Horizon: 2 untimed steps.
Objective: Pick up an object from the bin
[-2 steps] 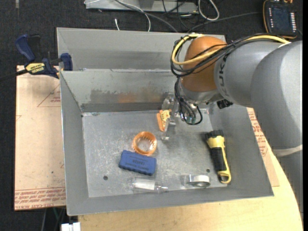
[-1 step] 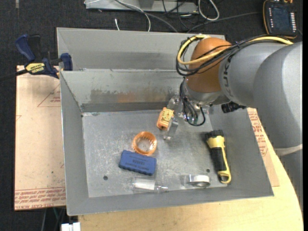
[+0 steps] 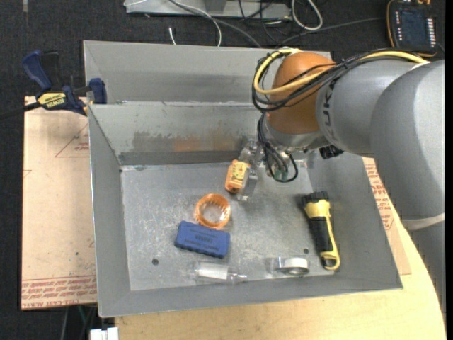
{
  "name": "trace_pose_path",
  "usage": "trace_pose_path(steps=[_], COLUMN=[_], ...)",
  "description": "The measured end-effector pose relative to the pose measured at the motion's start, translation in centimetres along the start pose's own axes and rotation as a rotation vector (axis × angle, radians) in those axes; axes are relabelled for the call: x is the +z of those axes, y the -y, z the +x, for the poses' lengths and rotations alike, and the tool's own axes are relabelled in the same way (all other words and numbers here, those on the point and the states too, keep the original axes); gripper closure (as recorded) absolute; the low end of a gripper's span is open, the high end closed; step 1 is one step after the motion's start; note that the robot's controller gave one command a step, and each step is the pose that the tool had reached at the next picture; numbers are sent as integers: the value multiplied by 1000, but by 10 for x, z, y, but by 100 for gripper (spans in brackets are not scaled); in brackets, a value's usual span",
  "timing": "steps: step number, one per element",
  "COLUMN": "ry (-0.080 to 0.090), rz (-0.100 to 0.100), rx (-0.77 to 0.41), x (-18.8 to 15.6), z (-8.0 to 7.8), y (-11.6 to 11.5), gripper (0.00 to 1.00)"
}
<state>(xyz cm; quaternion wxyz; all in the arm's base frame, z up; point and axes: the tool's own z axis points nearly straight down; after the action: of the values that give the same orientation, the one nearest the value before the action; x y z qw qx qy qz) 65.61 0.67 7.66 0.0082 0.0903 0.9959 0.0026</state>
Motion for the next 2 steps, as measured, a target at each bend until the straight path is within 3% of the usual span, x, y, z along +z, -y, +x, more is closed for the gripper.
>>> trace_pose_path(steps=[2], ry=[2], rz=[0], rx=[0], x=[-3], z=[0], y=[0], gripper=[100])
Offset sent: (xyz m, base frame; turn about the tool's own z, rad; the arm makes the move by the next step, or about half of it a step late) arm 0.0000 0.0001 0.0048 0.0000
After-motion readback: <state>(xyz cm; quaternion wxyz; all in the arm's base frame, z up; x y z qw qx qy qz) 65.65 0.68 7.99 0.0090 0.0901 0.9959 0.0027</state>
